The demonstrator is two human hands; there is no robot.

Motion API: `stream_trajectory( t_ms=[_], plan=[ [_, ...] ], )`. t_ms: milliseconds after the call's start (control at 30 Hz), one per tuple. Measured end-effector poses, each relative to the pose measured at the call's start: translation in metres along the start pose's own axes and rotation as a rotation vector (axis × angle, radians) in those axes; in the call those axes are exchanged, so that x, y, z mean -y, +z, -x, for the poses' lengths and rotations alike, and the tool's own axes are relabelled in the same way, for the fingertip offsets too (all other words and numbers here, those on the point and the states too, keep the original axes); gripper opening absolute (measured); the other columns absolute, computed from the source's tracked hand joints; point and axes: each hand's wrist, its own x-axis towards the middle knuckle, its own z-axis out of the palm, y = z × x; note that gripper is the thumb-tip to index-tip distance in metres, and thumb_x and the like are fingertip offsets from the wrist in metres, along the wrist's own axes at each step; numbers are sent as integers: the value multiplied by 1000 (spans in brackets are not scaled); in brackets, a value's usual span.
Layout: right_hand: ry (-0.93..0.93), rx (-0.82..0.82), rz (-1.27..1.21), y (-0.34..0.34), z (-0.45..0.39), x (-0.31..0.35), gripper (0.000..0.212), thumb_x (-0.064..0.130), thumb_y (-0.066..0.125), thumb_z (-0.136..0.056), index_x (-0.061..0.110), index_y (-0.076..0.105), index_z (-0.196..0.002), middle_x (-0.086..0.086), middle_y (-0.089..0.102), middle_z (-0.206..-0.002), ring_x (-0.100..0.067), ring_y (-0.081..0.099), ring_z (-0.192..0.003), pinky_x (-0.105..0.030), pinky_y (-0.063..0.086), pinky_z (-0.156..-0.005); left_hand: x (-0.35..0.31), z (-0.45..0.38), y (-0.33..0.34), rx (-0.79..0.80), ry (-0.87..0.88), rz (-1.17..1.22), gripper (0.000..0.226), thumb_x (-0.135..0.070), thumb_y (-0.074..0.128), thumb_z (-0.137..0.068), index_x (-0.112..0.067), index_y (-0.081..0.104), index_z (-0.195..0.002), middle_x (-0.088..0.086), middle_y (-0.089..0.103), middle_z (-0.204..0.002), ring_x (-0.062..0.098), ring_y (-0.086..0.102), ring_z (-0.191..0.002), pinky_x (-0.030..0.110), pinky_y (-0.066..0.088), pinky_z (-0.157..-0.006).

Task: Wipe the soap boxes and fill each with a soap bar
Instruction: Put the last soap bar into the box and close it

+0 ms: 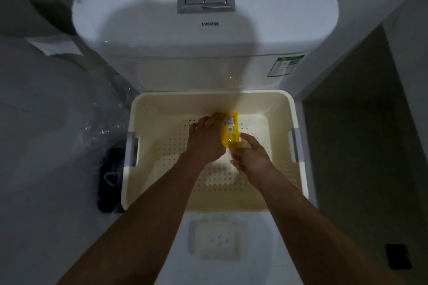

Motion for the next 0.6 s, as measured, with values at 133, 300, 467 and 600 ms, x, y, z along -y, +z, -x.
stream_trajectory(
  t_ms=[133, 300, 467, 600],
  plan=[
    [-31, 8, 61, 5, -7, -2, 48, -5, 49, -96, 27, 54, -131, -12, 63, -118, -26, 59, -97, -42, 51, -87, 2, -1, 4, -18, -18, -57, 83, -25, 63, -77, -32, 25, -150, -5, 34, -151, 27, 32, -136, 49, 25, -108],
    [-145, -53, 393, -2, -9, -4, 60, -2, 63, -89, 22, 52, -143, -13, 65, -125, -33, 64, -110, -46, 52, -100, 7, 21, 4, -21, -25, -115, 82, -19, 64, -74, -28, 30, -148, 2, 46, -135, 28, 43, -123, 44, 34, -100],
    [-366, -30, 901, -10, -9, -6, 66, 5, 73, -86, 19, 50, -147, -15, 54, -136, -25, 58, -117, -26, 45, -104, 15, 43, 6, -12, 20, -56, 62, -11, 68, -74, -17, 44, -132, 6, 45, -129, 26, 49, -112, 39, 43, -90],
    [-375, 6, 987, -13, -9, -11, 74, 2, 73, -85, 25, 45, -150, -12, 38, -145, -23, 47, -129, -11, 31, -94, 13, 53, 8, 37, -1, 141, 41, -1, 69, -74, -11, 51, -110, 7, 51, -118, 24, 54, -99, 31, 41, -71]
  ],
)
